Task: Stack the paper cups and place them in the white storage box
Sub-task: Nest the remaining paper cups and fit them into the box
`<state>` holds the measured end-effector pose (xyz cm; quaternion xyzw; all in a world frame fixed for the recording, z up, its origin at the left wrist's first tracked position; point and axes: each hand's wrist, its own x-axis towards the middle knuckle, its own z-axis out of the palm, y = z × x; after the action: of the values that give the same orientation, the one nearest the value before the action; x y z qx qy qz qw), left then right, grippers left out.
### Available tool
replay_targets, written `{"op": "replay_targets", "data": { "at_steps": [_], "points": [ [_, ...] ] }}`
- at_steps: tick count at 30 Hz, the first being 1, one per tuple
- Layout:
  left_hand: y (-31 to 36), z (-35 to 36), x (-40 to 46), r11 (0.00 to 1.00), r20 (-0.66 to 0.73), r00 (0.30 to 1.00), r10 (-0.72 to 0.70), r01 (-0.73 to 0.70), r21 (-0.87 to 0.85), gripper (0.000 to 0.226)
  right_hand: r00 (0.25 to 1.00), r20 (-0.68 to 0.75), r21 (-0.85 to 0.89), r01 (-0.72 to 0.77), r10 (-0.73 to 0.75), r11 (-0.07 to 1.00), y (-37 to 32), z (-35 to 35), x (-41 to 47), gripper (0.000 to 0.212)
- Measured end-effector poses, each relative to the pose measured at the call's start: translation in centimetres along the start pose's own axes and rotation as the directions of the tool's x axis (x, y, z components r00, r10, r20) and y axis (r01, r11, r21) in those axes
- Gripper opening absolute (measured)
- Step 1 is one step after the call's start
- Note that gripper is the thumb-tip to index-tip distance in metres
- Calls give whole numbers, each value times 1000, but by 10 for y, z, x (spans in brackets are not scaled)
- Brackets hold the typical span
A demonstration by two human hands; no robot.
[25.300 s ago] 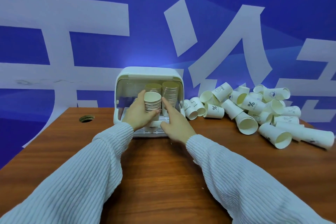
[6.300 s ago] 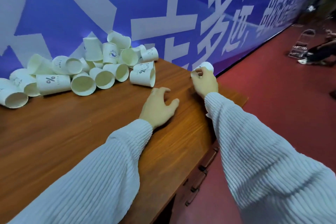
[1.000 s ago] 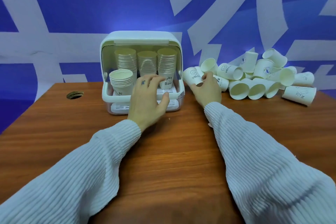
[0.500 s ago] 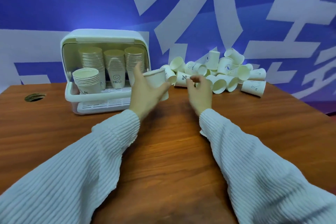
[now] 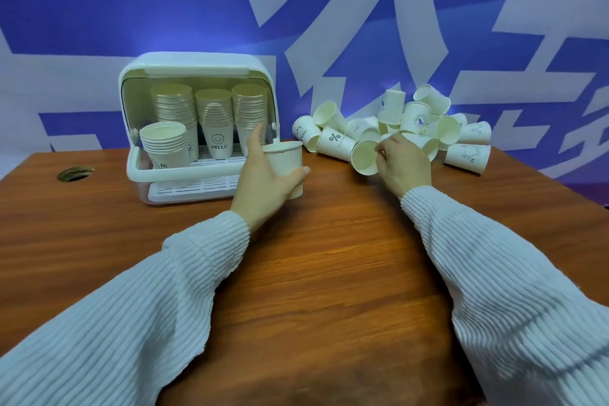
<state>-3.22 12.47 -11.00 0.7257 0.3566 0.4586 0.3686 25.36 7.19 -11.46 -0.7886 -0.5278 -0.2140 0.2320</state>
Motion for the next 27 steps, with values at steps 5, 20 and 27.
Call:
{"op": "replay_targets", "data": {
  "at_steps": [5,20,27],
  "points": [
    [6,-12,-7,998,-3,999,50,-50,40,107,987,-151,373,3,58,928,-27,-29,-14,6],
    [-3,-165,-23,999,-509,860,31,-14,37,86,989,-145,839,101,40,534,-262,-49,10,17],
    [-22,-208,-20,987,-529,849,16,70,142,93,976,-170,623,216,-140,752,-331,-30,29,16]
  ]
}}
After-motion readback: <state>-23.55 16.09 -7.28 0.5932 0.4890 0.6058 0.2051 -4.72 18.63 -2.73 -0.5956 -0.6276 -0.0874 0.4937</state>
